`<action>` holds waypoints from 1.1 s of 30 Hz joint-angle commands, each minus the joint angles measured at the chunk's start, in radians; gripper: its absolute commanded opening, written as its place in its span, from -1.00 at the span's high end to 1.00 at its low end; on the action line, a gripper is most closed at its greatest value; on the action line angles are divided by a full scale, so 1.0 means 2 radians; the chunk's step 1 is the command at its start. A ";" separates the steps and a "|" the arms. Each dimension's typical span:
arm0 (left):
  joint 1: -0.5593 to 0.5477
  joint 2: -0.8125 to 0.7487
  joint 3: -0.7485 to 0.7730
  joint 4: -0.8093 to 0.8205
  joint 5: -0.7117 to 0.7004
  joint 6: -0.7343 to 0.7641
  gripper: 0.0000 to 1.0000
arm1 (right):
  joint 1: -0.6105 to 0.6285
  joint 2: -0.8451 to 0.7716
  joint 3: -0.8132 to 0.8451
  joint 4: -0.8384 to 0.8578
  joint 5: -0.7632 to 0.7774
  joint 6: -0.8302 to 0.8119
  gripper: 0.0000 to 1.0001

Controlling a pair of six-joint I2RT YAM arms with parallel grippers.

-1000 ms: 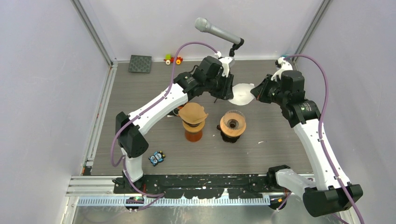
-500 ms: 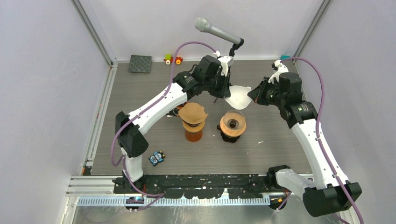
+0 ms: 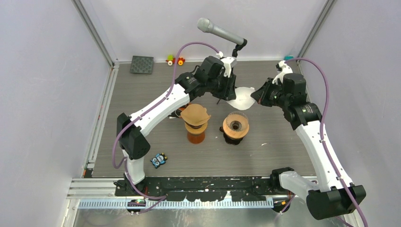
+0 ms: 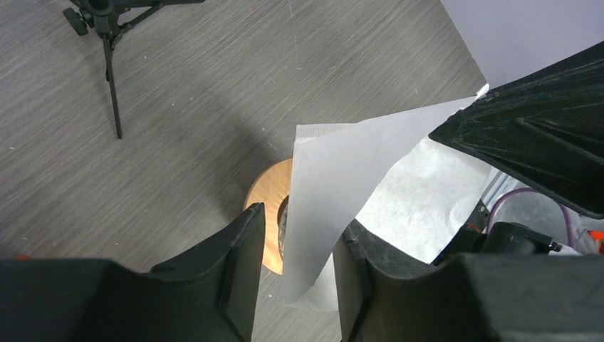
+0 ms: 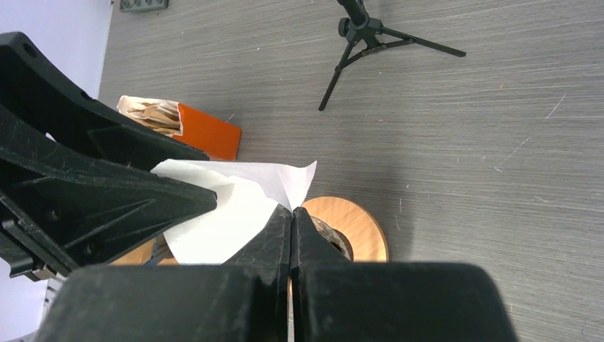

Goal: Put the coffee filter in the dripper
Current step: Place the coffee filter in the coffee dripper.

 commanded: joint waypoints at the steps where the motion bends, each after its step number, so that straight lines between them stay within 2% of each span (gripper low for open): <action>1: 0.003 -0.003 0.004 0.014 0.007 -0.019 0.12 | -0.007 -0.010 0.009 0.021 0.016 0.018 0.99; 5: 0.003 -0.002 -0.001 0.014 0.015 -0.032 0.00 | -0.010 -0.010 0.005 0.020 0.024 0.023 0.99; 10: 0.003 0.000 -0.010 0.018 0.025 -0.048 -0.02 | -0.011 -0.010 0.006 0.020 0.027 0.025 0.99; 15: 0.003 0.004 -0.015 0.022 0.033 -0.056 0.09 | -0.013 -0.010 0.005 0.020 0.026 0.025 0.99; 28: 0.009 0.009 -0.007 0.025 0.033 -0.046 0.55 | -0.013 -0.011 -0.002 0.028 0.013 0.026 0.99; 31: 0.010 0.011 -0.005 0.024 0.031 -0.041 0.57 | -0.013 -0.011 -0.004 0.029 0.008 0.025 0.99; 33: 0.011 0.012 -0.004 0.024 0.029 -0.039 0.48 | -0.013 -0.010 -0.003 0.029 0.007 0.025 0.99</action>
